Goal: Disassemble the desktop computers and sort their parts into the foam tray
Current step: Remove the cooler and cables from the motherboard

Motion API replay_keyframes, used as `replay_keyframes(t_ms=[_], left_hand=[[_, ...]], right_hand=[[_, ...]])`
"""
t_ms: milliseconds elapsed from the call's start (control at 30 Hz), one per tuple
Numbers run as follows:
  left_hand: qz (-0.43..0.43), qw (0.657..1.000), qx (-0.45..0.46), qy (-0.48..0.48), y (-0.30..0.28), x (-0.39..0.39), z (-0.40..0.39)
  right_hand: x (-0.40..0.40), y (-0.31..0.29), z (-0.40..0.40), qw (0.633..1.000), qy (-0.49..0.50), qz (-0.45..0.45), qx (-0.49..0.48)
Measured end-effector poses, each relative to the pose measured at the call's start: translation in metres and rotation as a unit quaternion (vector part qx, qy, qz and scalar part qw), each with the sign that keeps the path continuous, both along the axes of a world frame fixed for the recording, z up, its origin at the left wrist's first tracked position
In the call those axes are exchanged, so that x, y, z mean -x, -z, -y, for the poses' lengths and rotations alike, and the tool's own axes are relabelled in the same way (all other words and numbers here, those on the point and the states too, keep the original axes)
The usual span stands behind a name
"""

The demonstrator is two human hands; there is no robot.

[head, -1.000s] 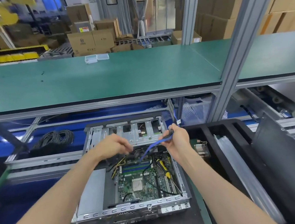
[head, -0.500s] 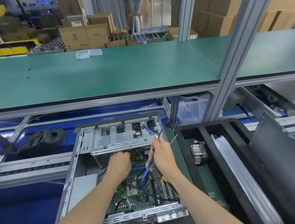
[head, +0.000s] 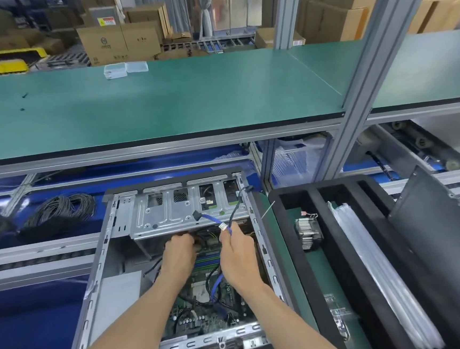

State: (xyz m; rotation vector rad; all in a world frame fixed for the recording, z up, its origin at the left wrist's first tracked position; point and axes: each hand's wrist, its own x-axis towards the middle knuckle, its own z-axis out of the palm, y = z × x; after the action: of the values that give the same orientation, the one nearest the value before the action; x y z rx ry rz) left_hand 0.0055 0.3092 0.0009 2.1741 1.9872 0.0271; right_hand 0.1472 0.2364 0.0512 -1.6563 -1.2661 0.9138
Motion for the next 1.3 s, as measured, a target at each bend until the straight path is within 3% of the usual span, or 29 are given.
replay_keyframes(t_ms=[333,600,700,800,900,967,1000,1100,1300], left_hand=[[-0.035,0.999,-0.003,0.012,0.007,-0.003,-0.003],[-0.053,0.998,-0.037,0.005,-0.007,-0.003,0.008],[0.038,0.998,0.042,0.012,-0.021,-0.008,0.014],[0.178,0.971,0.157,0.005,-0.046,-0.005,0.024],[0.338,0.913,0.227,0.03,-0.081,0.003,0.038],[0.452,0.845,0.278,0.059,-0.102,0.005,0.046],[0.468,0.83,0.292,0.082,-0.112,0.005,0.048],[0.432,0.86,0.237,0.133,-0.134,-0.003,0.048],[0.415,0.878,0.146,0.188,-0.178,-0.032,0.032]], right_hand=[[0.0,0.004,-0.001,0.998,-0.027,0.063,-0.012],[0.002,0.004,-0.001,0.999,-0.025,0.037,-0.004],[0.003,0.002,-0.001,1.0,-0.019,0.011,0.004],[0.003,-0.006,0.002,0.999,-0.015,-0.033,0.005],[0.001,-0.019,0.003,0.998,-0.01,-0.06,0.003],[-0.002,-0.033,0.003,0.997,-0.003,-0.075,-0.007],[-0.005,-0.042,0.002,0.997,0.004,-0.076,-0.015],[-0.014,-0.07,-0.001,0.995,0.013,-0.089,-0.044],[-0.046,-0.122,-0.013,0.983,0.027,-0.149,-0.107]])
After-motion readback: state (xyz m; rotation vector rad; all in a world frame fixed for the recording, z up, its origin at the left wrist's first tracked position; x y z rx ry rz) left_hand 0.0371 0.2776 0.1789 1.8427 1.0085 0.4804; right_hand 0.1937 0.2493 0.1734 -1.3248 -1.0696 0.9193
